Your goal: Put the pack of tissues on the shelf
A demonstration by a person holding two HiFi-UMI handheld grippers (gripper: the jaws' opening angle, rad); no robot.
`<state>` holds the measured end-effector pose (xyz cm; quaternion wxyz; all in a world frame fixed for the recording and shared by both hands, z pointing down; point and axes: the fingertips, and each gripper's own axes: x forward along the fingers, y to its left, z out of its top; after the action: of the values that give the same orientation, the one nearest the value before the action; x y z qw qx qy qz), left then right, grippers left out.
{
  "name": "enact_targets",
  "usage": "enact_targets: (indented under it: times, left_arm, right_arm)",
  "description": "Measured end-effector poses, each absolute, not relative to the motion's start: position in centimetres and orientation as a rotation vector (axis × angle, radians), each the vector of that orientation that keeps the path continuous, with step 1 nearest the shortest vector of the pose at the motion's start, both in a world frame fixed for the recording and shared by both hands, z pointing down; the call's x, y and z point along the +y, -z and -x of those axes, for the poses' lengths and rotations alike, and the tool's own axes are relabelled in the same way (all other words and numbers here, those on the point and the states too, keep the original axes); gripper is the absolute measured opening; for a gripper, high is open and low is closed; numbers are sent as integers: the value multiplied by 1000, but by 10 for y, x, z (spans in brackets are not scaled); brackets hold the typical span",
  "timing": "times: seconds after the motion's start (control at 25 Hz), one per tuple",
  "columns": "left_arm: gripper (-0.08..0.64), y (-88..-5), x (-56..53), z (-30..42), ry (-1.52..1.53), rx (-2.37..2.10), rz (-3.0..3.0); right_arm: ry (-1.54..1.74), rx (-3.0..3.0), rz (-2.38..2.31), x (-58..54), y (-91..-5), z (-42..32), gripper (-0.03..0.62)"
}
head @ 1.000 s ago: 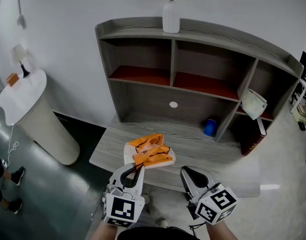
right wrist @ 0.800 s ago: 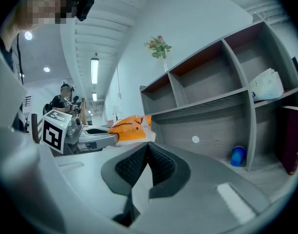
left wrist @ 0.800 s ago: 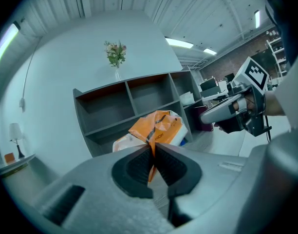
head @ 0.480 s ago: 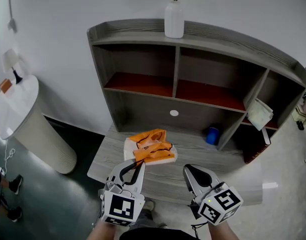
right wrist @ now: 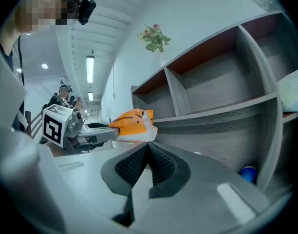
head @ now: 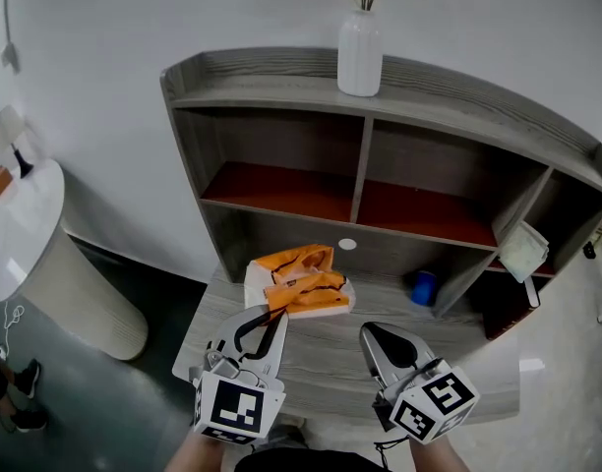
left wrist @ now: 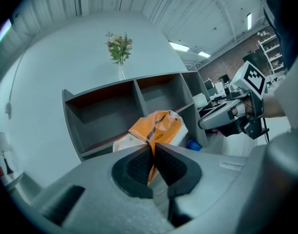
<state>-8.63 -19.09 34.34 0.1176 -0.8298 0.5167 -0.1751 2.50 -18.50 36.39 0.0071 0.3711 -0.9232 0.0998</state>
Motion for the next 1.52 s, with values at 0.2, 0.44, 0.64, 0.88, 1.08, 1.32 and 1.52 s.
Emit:
enact_targets:
  times: [0.2, 0.44, 0.64, 0.88, 1.08, 1.32, 1.52]
  left_arm:
    - [5, -325, -218, 97, 480, 1491, 2416]
    - [5, -304, -246, 106, 475, 1426, 2376]
    - [5, -289, -270, 111, 440, 1396, 2360]
    - [5, -286, -298, 113, 417, 1371, 2371]
    - [5, -290, -320, 113, 390, 1385, 2391]
    - [5, -287, -343, 113, 392, 1377, 2374]
    - [6, -291, -360, 110, 388, 1384, 2385]
  right_arm:
    - [-320, -2884, -1184, -206, -357, -14, 0]
    - [-318, -2874, -1219, -228, -352, -4, 0]
    - [-326, -2856, -1256, -243, -353, 1, 0]
    - [-360, -2815, -1309, -255, -360, -1, 0]
    - [-380, -2777, -1351, -263, -366, -3, 0]
    - [-404, -2734, -1403, -269, -372, -9, 0]
    - [-426, -2706, -1433, -272, -376, -13, 0]
